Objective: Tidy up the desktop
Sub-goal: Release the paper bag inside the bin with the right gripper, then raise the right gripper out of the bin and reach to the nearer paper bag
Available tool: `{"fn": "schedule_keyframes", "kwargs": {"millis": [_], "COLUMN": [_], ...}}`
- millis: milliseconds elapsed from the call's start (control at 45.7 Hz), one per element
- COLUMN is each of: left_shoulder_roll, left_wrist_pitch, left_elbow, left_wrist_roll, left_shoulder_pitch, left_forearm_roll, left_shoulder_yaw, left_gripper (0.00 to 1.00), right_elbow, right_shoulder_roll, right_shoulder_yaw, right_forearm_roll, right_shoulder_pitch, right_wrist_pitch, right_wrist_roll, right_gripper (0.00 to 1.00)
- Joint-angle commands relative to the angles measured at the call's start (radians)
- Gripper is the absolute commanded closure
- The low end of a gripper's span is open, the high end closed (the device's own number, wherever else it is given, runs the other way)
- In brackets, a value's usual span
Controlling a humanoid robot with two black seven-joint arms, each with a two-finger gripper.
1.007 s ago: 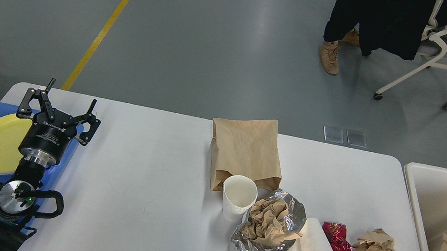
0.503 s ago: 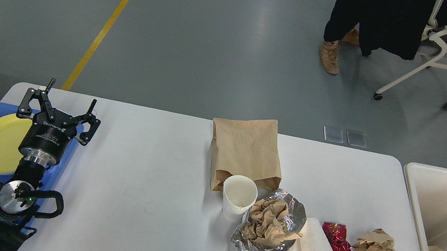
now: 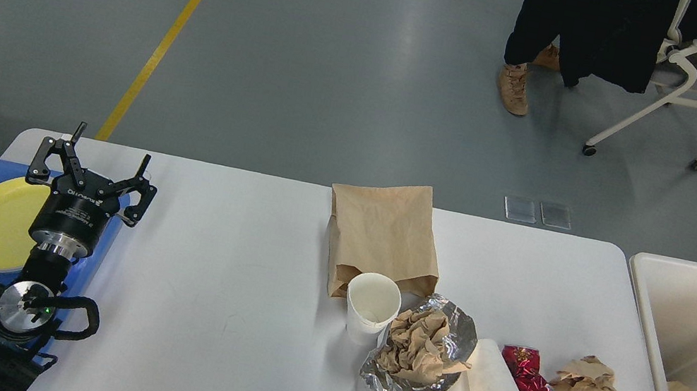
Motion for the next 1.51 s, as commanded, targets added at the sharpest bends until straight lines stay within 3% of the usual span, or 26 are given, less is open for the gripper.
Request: {"fn": "schedule_keyframes", "kwargs": {"millis": [0, 328, 547, 700, 788, 1007, 1138, 1247, 1488], "left_shoulder_roll": [0.000, 0.000, 0.000, 0.000, 0.000, 0.000, 0.000, 0.000, 0.000], "left_wrist_pitch": [0.000, 0.000, 0.000, 0.000, 0.000, 0.000, 0.000, 0.000, 0.000], "left_elbow": [0.000, 0.000, 0.000, 0.000, 0.000, 0.000, 0.000, 0.000, 0.000], "left_wrist_roll": [0.000, 0.000, 0.000, 0.000, 0.000, -0.002, 0.000, 0.000, 0.000], "left_shoulder_pitch": [0.000, 0.000, 0.000, 0.000, 0.000, 0.000, 0.000, 0.000, 0.000], "left_forearm_roll": [0.000, 0.000, 0.000, -0.001, 0.000, -0.001, -0.001, -0.001, 0.000], "left_shoulder_yaw": [0.000, 0.002, 0.002, 0.002, 0.002, 0.000, 0.001, 0.000, 0.000], "left_gripper": [0.04, 0.04, 0.04, 0.04, 0.04, 0.04, 0.04, 0.04, 0.04], "right_elbow": [0.139, 0.598, 0.862, 1.024, 1.148, 1.400, 1.506, 1.524, 1.512], "right_shoulder_roll": [-0.060, -0.103, 0.015, 0.090, 0.116, 0.132, 0.128, 0.125, 0.128], "right_shoulder_yaw": [-0.112, -0.419, -0.543, -0.550, -0.537, -0.556, -0.600, -0.649, -0.622], "right_forearm_roll": [-0.078, -0.107, -0.103, -0.092, -0.089, -0.008, 0.021, 0.098, 0.120], "right_shoulder_pitch": [0.192, 0.867, 1.223, 1.514, 1.672, 1.913, 1.976, 2.008, 2.010], "right_wrist_pitch": [0.034, 0.358, 0.623, 0.879, 0.945, 0.927, 0.840, 0.755, 0.737], "right_wrist_roll": [-0.004, -0.027, -0.040, -0.040, -0.040, -0.034, -0.030, -0.029, -0.030], "right_gripper": [0.00, 0.00, 0.00, 0.00, 0.00, 0.00, 0.00, 0.00, 0.00]}}
